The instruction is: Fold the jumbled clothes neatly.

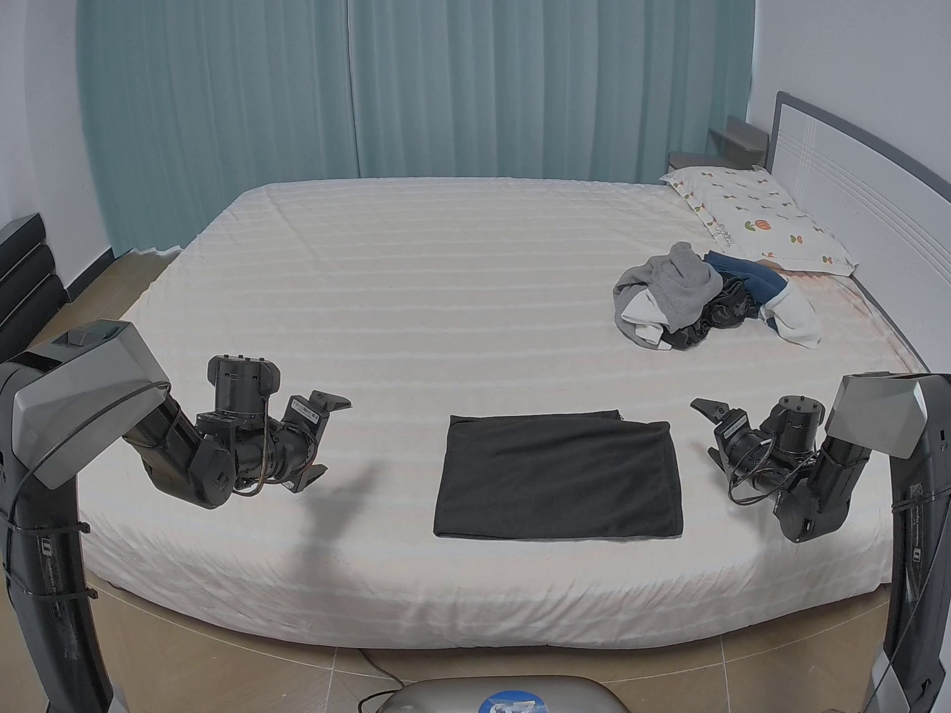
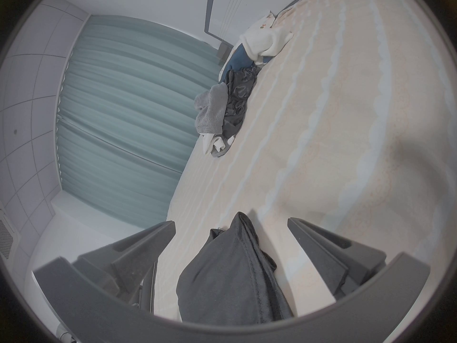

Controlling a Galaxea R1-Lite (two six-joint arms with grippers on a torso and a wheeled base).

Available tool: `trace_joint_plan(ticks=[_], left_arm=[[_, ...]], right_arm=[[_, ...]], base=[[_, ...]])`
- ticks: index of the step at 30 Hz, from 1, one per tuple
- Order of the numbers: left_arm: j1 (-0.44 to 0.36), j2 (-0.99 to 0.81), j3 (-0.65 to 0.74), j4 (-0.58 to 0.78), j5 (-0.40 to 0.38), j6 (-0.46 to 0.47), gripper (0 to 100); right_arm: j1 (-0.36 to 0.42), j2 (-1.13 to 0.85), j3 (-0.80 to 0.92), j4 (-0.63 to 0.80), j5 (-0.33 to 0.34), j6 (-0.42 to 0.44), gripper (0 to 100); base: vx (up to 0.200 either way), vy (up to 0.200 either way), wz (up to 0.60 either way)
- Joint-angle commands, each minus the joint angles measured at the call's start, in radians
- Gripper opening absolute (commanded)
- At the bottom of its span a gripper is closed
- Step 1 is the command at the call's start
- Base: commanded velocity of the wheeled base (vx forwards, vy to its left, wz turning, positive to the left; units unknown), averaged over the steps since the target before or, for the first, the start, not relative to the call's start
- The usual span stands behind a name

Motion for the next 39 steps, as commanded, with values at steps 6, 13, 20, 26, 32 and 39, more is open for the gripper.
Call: trace_joint_plan(ticks=[6, 13, 20, 26, 32, 39], left_arm=[[-0.017, 0.002, -0.008, -0.001, 0.000, 0.000, 100], [-0.020, 0.013, -0.017, -0.001, 0.000, 0.000, 100], [-0.014, 0.023, -0.031, -0.002, 0.023, 0.014, 100], [0.000, 0.029, -0.049, 0.006, 0.023, 0.072, 100], [-0.003, 0.115, -0.086, -0.002, 0.022, 0.377, 100], [-0.029, 0.178, -0.095, -0.007, 0.017, 0.515, 100]], right_arm=[[0.000, 0.002, 0.012, -0.032, -0.002, 0.000, 100], [0.007, 0.002, 0.024, -0.033, -0.003, 0.000, 100], [0.010, 0.002, 0.041, -0.035, 0.001, 0.000, 100], [0.010, 0.000, 0.043, -0.033, 0.003, 0.001, 100], [0.011, 0.002, 0.047, -0.033, 0.008, 0.001, 100], [0.013, 0.003, 0.049, -0.035, 0.008, 0.001, 100]], base=[[0.000, -0.200, 0.00], [0.000, -0.200, 0.00], [0.000, -0.114, 0.00], [0.000, 0.000, 0.00], [0.000, 0.000, 0.00], [0.000, 0.000, 0.00]])
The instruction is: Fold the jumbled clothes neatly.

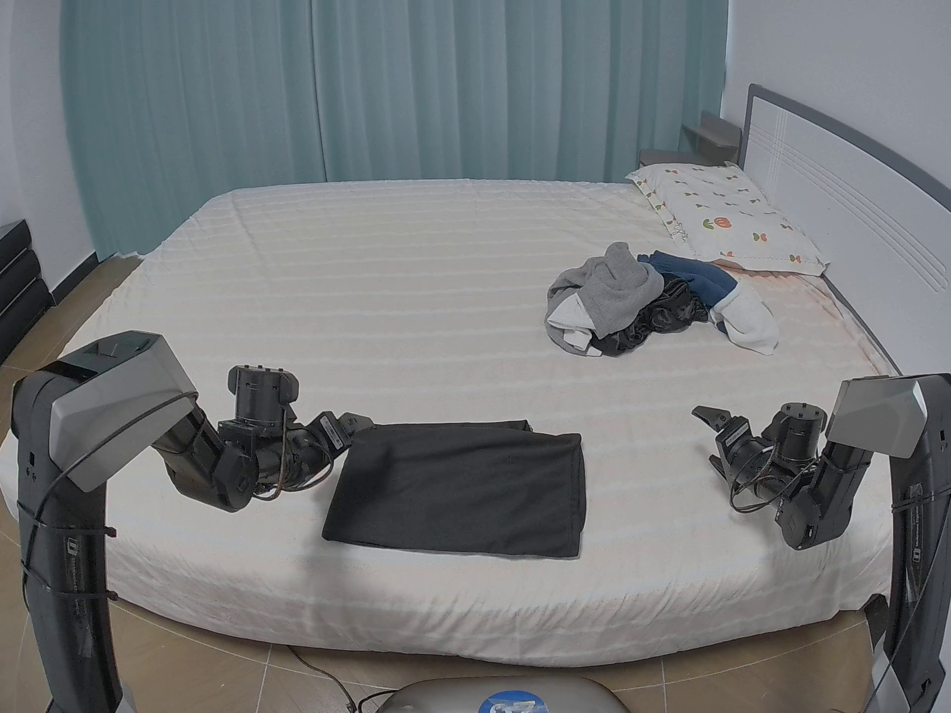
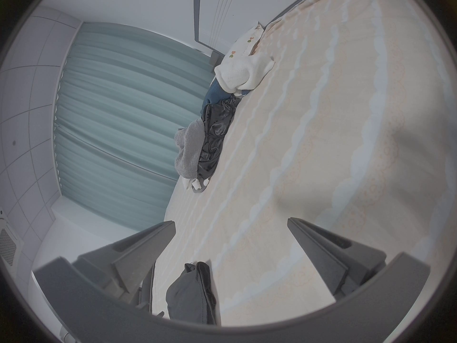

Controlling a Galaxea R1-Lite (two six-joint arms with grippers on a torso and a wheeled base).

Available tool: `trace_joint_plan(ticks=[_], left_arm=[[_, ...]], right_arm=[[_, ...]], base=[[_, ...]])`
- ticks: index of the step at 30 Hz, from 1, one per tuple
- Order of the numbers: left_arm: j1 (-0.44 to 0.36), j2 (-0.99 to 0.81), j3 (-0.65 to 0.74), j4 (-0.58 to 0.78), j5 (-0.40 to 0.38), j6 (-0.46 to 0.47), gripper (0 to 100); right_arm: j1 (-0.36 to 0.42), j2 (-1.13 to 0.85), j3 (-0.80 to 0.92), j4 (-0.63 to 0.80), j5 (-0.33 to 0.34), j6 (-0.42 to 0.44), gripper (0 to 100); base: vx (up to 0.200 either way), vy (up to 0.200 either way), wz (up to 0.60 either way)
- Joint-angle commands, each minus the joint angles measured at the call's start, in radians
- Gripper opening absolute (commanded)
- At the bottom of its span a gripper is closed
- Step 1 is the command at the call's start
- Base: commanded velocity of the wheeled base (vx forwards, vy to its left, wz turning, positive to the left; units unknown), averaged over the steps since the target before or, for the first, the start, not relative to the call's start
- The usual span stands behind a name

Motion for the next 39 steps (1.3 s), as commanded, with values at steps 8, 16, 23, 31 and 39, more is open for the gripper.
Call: trace_joint_plan(ticks=[8, 16, 23, 31, 39], left_arm=[[-0.026, 0.138, -0.012, -0.111, 0.004, 0.061, 100], [-0.031, 0.143, -0.013, -0.113, 0.004, 0.061, 100], [-0.031, 0.144, -0.015, -0.114, 0.006, 0.051, 100], [-0.031, 0.140, -0.010, -0.119, 0.027, 0.011, 0], [-0.031, 0.129, 0.001, -0.119, 0.061, -0.036, 0]], right_arm=[[0.002, 0.002, 0.002, -0.002, 0.000, 0.000, 100], [0.002, 0.002, 0.002, -0.002, 0.001, 0.000, 100], [0.002, 0.002, 0.002, -0.002, 0.000, 0.000, 100], [0.002, 0.002, 0.002, -0.002, 0.000, 0.000, 100], [0.002, 0.002, 0.004, -0.002, 0.000, -0.002, 100]], base=[[0.000, 0.000, 0.00], [0.000, 0.000, 0.00], [0.000, 0.000, 0.00], [0.000, 0.000, 0.00], [0.000, 0.000, 0.00]])
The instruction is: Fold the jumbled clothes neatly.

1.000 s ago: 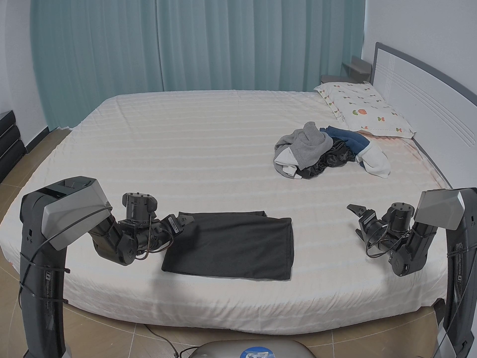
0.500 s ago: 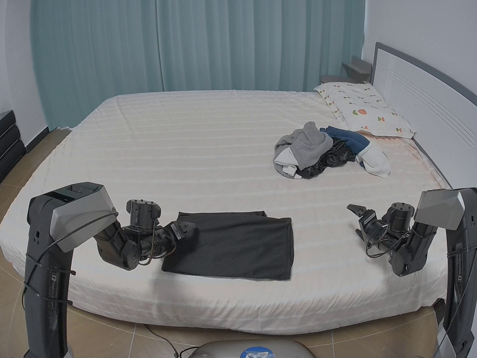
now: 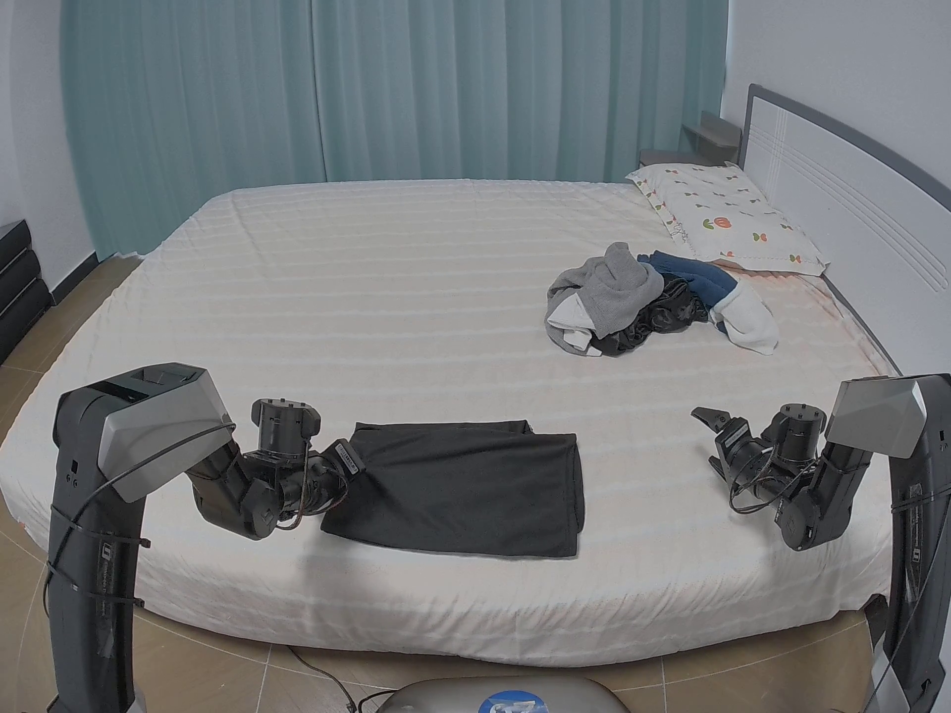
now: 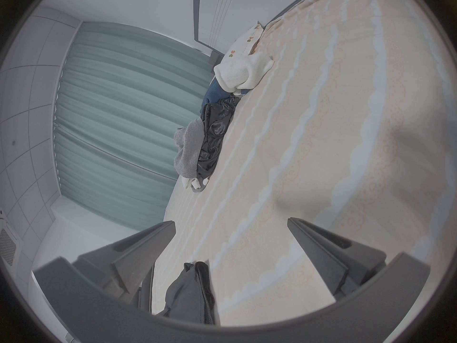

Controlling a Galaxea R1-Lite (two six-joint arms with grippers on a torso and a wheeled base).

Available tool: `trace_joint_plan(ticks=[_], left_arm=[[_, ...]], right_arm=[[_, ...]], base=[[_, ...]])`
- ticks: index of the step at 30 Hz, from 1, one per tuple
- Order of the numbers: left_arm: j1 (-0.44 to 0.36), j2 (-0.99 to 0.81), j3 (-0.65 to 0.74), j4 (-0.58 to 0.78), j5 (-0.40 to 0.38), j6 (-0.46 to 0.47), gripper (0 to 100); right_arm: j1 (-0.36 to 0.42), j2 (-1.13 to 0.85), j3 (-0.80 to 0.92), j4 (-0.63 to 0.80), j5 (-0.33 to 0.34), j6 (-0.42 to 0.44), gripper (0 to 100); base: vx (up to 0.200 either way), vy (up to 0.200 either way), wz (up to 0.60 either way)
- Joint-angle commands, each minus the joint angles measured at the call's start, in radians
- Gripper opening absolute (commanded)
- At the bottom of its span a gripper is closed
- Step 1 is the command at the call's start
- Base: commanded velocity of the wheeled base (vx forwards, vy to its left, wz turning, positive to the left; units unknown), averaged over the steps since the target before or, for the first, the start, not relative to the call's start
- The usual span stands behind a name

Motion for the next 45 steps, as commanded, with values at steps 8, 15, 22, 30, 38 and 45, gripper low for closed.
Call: trace_joint_plan(ticks=[8, 15, 22, 30, 38, 45], left_arm=[[0.000, -0.020, 0.007, 0.000, 0.038, -0.022, 0], [0.000, -0.021, 0.009, 0.000, 0.054, -0.038, 0], [0.009, -0.037, 0.009, 0.000, 0.058, -0.084, 0], [0.019, -0.038, 0.009, 0.000, 0.060, -0.088, 0], [0.032, -0.043, 0.009, 0.002, 0.058, -0.091, 0], [0.040, -0.046, 0.004, 0.003, 0.060, -0.114, 0]], right_arm=[[0.000, 0.000, 0.001, -0.001, 0.000, 0.000, 100], [0.000, 0.000, 0.001, -0.001, 0.000, 0.000, 100], [0.000, 0.000, 0.001, -0.001, 0.000, 0.000, 100], [0.000, 0.000, -0.001, -0.001, 0.000, 0.001, 100], [0.000, 0.000, -0.001, -0.002, -0.001, 0.001, 100], [0.000, 0.000, -0.001, -0.001, -0.001, 0.001, 100]], base=[[0.000, 0.000, 0.00], [0.000, 0.000, 0.00], [0.000, 0.057, 0.00], [0.000, 0.200, 0.00], [0.000, 0.200, 0.00], [0.000, 0.200, 0.00]])
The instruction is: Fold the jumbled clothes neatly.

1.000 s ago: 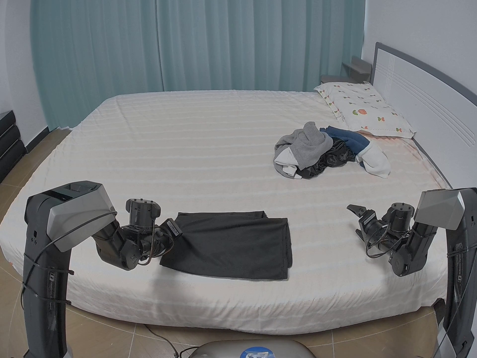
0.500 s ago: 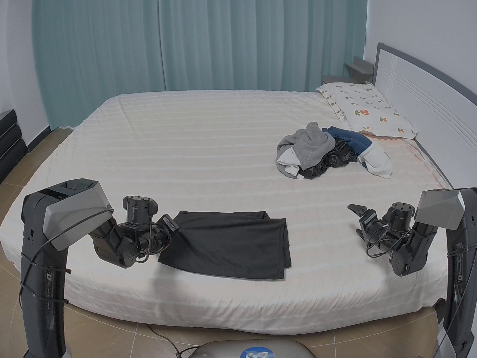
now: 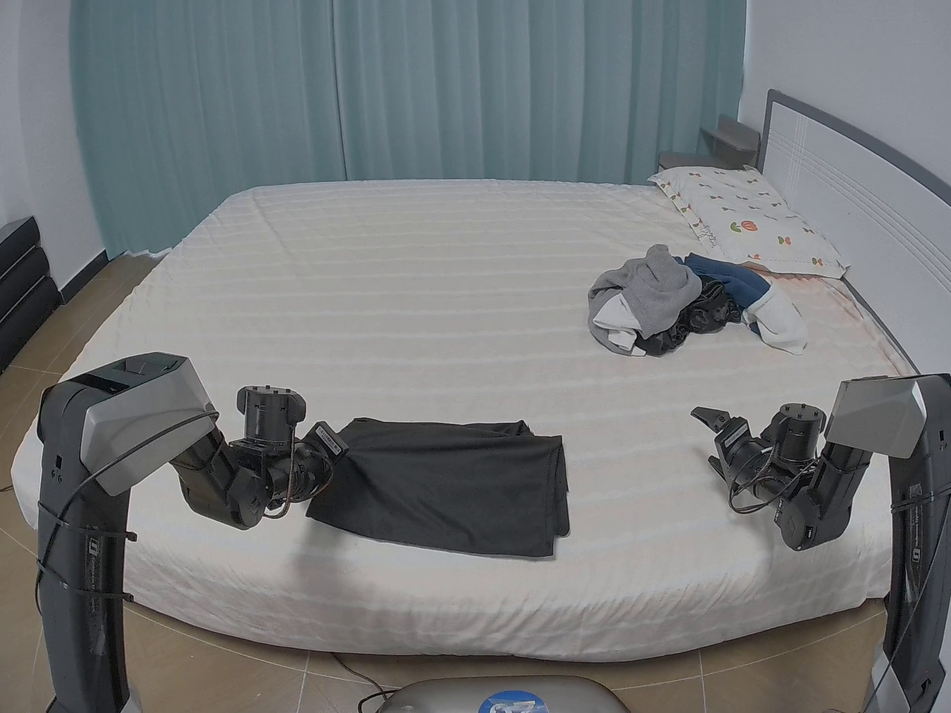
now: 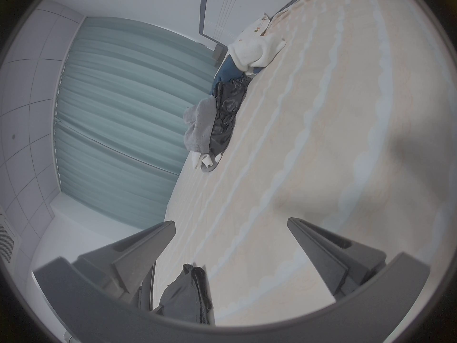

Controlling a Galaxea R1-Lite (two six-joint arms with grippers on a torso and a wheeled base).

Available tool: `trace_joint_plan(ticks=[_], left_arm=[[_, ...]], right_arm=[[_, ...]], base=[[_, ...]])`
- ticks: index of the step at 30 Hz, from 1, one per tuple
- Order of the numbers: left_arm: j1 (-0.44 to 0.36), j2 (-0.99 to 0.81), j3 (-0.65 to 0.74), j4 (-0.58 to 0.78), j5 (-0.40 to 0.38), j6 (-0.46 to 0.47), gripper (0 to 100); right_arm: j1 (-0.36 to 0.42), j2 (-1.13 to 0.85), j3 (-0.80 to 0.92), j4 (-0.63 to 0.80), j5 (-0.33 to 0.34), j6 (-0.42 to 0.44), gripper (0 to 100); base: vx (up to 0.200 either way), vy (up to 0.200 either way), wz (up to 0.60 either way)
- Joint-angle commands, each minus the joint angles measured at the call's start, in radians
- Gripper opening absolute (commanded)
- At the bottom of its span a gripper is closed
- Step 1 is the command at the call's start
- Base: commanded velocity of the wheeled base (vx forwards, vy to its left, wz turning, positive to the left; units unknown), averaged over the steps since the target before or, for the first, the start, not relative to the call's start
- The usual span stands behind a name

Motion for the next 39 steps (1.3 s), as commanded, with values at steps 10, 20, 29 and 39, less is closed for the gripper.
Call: trace_joint_plan(ticks=[10, 20, 29, 39], left_arm=[[0.032, -0.019, 0.003, 0.009, 0.001, -0.003, 0], [0.044, -0.034, 0.021, 0.022, 0.004, -0.003, 0], [0.044, -0.059, 0.017, 0.101, 0.007, -0.002, 0], [0.044, -0.057, 0.018, 0.107, 0.008, 0.000, 0]], right_arm=[[0.001, 0.000, 0.000, -0.002, 0.000, 0.000, 100], [-0.001, 0.000, 0.000, -0.002, -0.001, 0.000, 100], [0.001, 0.000, 0.002, 0.000, -0.003, 0.000, 100], [0.001, 0.000, 0.002, 0.000, -0.004, 0.000, 100]], base=[[0.000, 0.200, 0.00], [0.000, 0.200, 0.00], [0.000, 0.200, 0.00], [0.000, 0.200, 0.00]])
